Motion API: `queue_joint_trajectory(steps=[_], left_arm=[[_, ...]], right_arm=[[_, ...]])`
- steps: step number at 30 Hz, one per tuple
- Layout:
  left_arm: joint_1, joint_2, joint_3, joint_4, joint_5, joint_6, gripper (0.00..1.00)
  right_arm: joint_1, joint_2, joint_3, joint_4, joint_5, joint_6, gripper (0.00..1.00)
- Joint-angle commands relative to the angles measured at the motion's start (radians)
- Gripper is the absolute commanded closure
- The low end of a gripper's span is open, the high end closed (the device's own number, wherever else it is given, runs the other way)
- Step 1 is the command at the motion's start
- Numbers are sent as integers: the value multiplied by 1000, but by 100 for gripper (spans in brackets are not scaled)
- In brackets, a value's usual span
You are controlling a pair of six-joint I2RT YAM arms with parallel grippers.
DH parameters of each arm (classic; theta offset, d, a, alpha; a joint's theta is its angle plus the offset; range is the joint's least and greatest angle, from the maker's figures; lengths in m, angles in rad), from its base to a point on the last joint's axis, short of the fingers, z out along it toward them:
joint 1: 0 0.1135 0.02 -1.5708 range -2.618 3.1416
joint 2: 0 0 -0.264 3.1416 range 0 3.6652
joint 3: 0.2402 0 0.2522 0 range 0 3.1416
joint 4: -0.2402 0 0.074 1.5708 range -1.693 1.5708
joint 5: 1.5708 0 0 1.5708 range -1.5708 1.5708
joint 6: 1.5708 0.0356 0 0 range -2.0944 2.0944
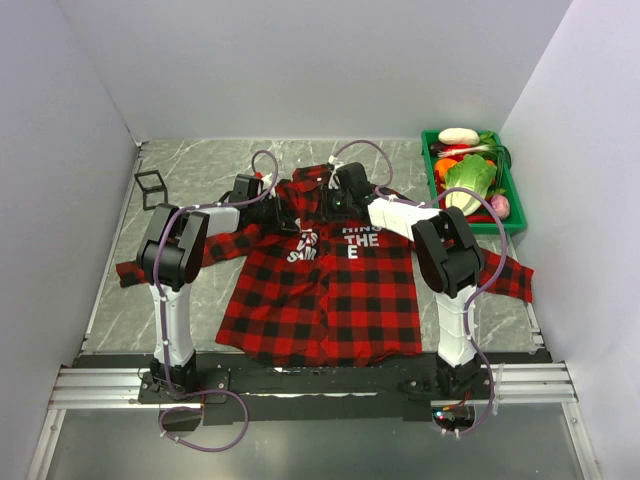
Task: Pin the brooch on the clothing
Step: Pin the brooch to the clothes.
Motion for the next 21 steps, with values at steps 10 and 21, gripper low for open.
queue_joint_trajectory(steps=[10,21], left_arm=[[35,51,44,-134,58,37,99],[48,47,49,-102,144,2,99]], right_arm=[[14,68,120,-8,-170,-311,73],[63,109,157,-52,-102,-346,69]])
